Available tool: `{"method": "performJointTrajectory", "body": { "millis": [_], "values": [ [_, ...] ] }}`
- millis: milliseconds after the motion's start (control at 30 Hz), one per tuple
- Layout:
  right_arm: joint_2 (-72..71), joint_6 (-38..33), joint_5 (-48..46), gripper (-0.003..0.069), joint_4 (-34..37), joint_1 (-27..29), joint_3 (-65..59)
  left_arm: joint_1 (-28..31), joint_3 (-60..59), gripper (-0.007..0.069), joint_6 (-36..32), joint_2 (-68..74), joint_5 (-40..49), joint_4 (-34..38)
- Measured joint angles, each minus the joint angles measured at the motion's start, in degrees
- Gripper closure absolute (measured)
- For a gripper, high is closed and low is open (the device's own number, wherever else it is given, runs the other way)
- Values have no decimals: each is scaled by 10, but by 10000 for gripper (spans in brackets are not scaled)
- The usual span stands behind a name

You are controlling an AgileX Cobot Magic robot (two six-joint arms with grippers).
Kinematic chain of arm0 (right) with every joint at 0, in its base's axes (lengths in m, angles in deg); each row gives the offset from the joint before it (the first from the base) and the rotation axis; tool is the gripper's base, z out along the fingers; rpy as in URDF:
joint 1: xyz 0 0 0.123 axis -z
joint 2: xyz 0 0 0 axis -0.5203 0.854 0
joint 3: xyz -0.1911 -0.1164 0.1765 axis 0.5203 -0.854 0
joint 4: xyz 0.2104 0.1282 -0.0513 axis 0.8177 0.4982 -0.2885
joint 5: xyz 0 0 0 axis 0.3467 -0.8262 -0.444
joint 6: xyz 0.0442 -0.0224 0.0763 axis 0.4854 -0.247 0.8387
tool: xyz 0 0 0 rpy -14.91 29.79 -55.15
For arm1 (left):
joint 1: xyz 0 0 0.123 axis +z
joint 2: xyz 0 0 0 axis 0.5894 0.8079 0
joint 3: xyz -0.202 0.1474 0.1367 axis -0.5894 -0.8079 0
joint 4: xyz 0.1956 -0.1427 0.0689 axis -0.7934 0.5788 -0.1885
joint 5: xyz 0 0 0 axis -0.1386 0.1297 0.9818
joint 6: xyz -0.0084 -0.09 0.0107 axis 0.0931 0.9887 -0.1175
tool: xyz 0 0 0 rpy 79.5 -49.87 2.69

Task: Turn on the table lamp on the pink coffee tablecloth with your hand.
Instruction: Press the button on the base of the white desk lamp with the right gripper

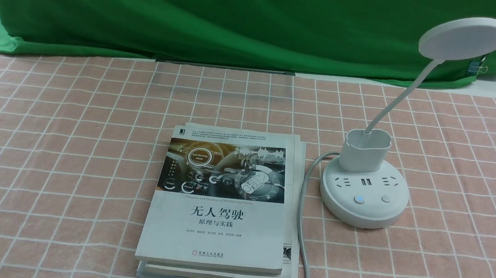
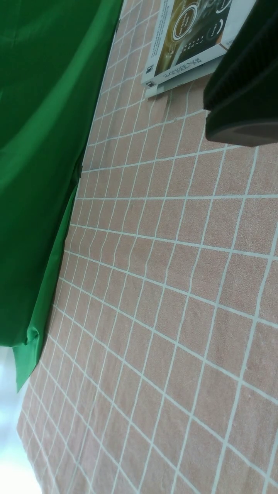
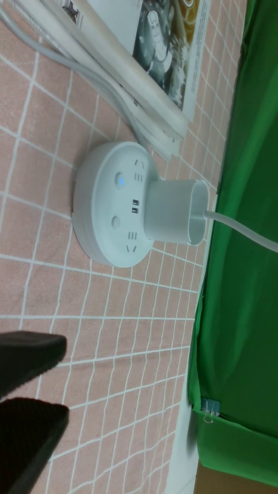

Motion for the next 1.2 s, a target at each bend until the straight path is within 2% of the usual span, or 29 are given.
{"method": "performJointTrajectory", "body": {
  "millis": [1200],
  "values": [
    [0, 0, 8, 417, 0, 0, 0, 0, 0, 606, -1, 0, 0, 0]
  ]
}}
